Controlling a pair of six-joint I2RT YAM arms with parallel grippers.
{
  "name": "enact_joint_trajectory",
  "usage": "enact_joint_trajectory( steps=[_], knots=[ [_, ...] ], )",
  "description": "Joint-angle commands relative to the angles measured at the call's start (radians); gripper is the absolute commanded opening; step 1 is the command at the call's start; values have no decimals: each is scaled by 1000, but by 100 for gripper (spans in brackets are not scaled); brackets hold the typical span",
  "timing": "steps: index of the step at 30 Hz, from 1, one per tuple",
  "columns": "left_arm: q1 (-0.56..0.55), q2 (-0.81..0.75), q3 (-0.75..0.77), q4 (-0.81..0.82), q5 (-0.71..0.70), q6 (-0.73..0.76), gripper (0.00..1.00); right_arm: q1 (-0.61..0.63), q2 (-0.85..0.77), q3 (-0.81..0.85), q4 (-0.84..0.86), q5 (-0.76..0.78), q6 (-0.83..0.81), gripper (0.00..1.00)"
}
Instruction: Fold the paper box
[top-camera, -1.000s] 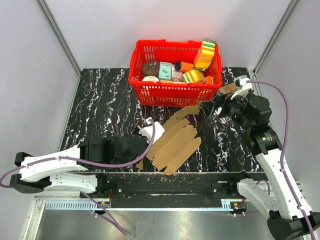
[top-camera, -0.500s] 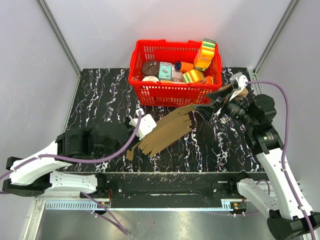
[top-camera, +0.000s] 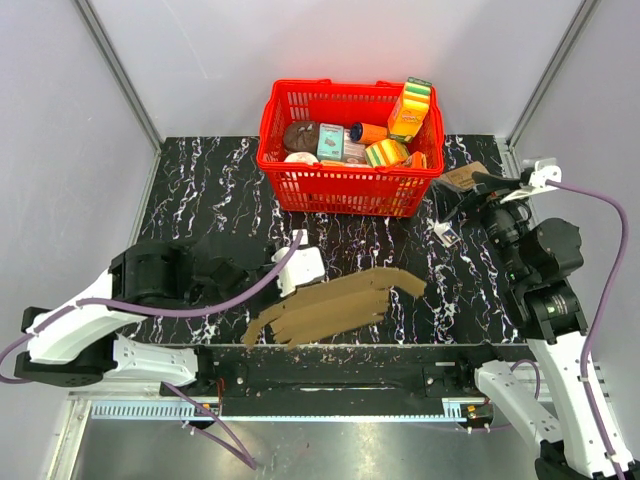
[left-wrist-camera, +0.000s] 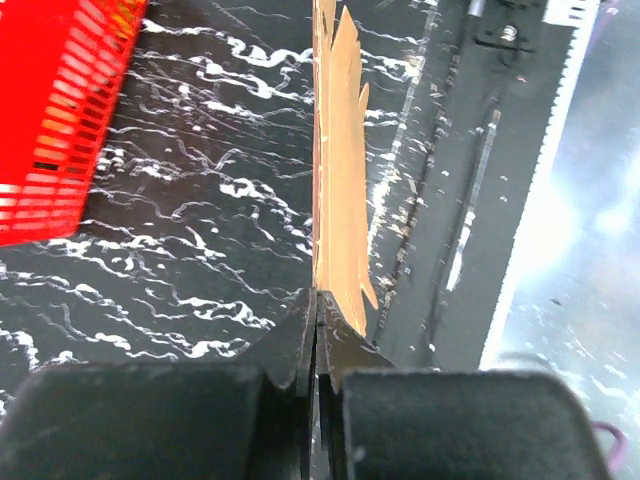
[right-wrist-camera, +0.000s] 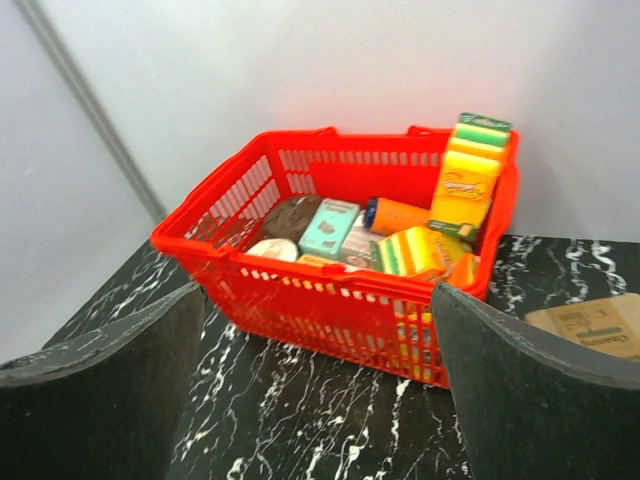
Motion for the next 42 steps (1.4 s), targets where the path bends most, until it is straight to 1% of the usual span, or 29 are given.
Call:
enact_joint_trajectory(
  steps=[1, 4, 8, 11, 13, 16, 18, 21, 24, 25, 28, 33, 37, 42],
  knots=[
    [3, -10, 109, -61, 186, -42, 0, 3, -14, 3, 37, 214, 13, 99],
    [3, -8, 171, -56, 292, -57, 0, 3, -10, 7, 26, 234, 18, 99],
    [3, -10, 203, -39, 413, -69, 0, 3, -2, -2, 23, 230, 35, 100],
    [3, -3, 171, -39, 482, -89, 0, 3, 1, -7, 23, 231, 36, 99],
    [3, -2, 113, -58, 492, -100, 0, 3, 6, -5, 23, 234, 36, 99],
    [5, 1, -34, -52, 406, -141, 0, 3, 10, -7, 23, 233, 38, 100],
    [11, 7, -120, -20, 403, -145, 0, 3, 13, -7, 24, 228, 38, 99],
    [32, 16, -205, 31, 397, -132, 0, 3, 20, -7, 24, 220, 41, 99],
    [87, 27, -246, 56, 380, -111, 0, 3, 18, -7, 23, 216, 43, 100],
    [104, 29, -254, 60, 369, -79, 0, 3, 18, -7, 23, 213, 40, 99],
    [146, 39, -265, 76, 305, -36, 0, 3, 21, -8, 20, 213, 38, 99],
    [158, 43, -320, 155, 165, 45, 0, 3, 26, -19, 17, 197, 43, 100],
    [175, 46, -403, 243, 108, 88, 0, 3, 32, -28, 14, 185, 41, 99],
    [189, 76, -466, 315, 36, 151, 0, 3, 27, -45, 11, 173, 46, 99]
  ],
)
